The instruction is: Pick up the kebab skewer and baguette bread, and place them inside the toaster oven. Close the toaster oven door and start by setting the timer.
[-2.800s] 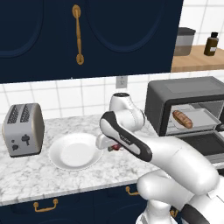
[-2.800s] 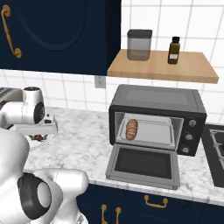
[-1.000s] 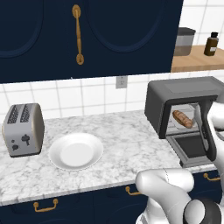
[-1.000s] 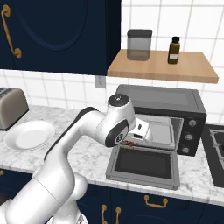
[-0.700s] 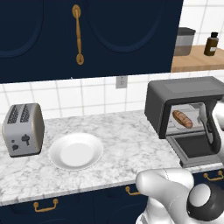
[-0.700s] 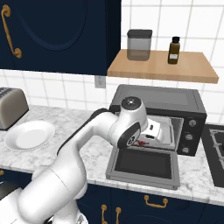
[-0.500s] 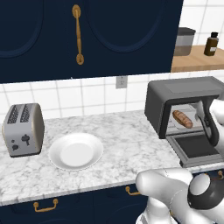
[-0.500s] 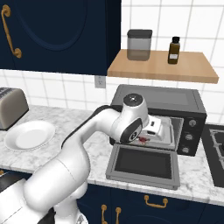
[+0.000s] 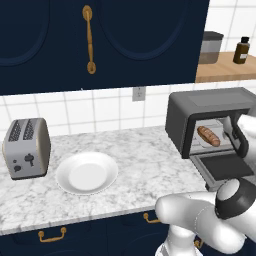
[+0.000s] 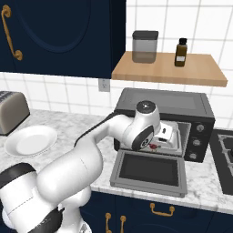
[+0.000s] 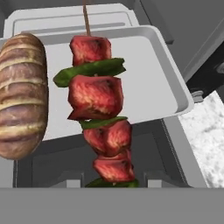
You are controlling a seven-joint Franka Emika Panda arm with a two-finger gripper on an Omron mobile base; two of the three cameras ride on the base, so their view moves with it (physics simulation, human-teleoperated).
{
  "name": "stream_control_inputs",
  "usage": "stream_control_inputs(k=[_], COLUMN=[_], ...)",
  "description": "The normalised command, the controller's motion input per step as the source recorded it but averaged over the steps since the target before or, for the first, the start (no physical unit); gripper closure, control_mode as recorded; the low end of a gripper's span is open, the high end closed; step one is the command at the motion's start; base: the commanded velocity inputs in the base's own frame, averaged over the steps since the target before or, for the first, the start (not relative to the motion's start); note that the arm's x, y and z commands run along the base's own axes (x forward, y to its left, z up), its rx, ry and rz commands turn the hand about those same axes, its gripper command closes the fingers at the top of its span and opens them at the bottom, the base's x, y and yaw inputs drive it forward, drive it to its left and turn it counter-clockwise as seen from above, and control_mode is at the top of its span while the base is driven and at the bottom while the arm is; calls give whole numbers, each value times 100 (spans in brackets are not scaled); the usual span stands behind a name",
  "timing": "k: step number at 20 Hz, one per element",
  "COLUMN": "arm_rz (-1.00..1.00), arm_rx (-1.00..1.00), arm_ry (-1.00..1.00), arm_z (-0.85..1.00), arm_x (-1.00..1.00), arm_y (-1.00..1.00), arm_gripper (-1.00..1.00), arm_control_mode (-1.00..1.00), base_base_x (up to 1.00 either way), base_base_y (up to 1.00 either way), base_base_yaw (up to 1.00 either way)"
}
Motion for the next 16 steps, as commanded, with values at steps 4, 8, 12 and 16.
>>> stream_control_inputs(k=[4, 8, 12, 16], arm_rz=[7, 17, 21, 17], arm_rx=[0, -2, -3, 0], arm_ry=[0, 2, 4, 4], arm_z=[-11, -5, -3, 0], arm_x=[5, 1, 4, 35], arm_y=[-23, -10, 0, 0], arm_gripper=[100, 100, 100, 100], arm_control_mode=[-100, -100, -100, -100], base_base_x=[0, 0, 0, 0], base_base_y=[0, 0, 0, 0], base_base_yaw=[0, 0, 0, 0])
